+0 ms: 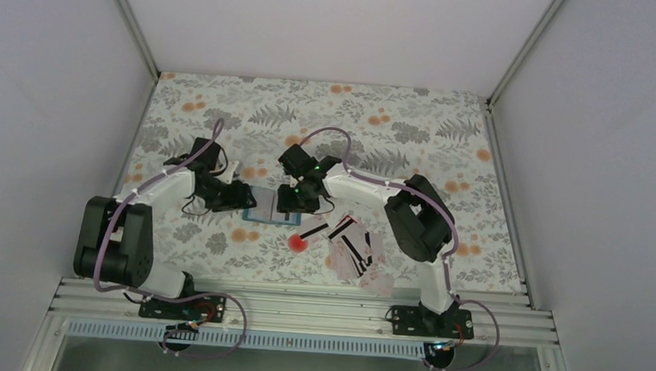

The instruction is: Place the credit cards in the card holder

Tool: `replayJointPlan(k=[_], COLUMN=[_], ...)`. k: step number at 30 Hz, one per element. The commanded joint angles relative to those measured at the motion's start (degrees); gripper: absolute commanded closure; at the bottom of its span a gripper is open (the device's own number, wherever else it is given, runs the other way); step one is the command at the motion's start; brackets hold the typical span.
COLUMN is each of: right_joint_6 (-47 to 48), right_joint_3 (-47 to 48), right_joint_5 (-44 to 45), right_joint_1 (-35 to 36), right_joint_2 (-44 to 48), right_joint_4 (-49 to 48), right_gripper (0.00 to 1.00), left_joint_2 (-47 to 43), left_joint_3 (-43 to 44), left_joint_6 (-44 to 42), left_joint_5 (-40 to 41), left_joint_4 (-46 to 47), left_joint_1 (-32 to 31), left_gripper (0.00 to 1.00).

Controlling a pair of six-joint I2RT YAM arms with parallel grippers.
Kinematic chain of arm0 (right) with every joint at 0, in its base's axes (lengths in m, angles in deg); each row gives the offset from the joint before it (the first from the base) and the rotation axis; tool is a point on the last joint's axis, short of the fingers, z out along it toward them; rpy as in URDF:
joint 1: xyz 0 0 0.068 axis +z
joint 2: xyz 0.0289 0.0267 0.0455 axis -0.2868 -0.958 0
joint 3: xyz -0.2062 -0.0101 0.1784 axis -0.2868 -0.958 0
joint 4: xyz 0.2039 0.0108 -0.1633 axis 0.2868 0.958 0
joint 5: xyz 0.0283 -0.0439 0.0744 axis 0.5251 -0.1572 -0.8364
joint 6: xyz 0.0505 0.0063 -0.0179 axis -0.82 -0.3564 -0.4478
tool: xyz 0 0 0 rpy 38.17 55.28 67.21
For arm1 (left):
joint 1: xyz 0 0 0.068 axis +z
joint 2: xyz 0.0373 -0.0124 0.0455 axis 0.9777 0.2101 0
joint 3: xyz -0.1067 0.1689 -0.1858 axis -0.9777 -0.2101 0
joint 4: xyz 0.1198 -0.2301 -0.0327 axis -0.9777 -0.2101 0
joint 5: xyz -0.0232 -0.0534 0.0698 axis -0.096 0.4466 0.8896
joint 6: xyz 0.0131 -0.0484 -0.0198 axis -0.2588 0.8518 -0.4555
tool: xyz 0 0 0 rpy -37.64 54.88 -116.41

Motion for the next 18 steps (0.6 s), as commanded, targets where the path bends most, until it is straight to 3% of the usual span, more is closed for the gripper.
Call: replayJointPlan(k=[1, 8, 18], right_joint_6=[-0.4, -1.0, -1.9], right_joint_3=[1.3, -0.3, -0.6], right_joint_5=[0.9, 0.1, -1.5], right_joint_1=[-0.2, -0.3, -0.2], right_joint_2=[0.3, -0.4, -1.3], right_joint_4=[1.6, 0.7, 2.0], right_gripper=[0.51, 0.51, 0.51], left_joint_2=[1.9, 4.3, 7.2], left_joint_3=[-0.3, -0.5, -0.5], left_joint_6=[-0.8, -1.2, -1.7], left_joint_5=[-1.6, -3.1, -4.4], left_joint_4=[1.1, 1.7, 1.9], left_joint_1=[0.3, 0.3, 0.2], left_gripper=[0.38, 0.52, 0.60])
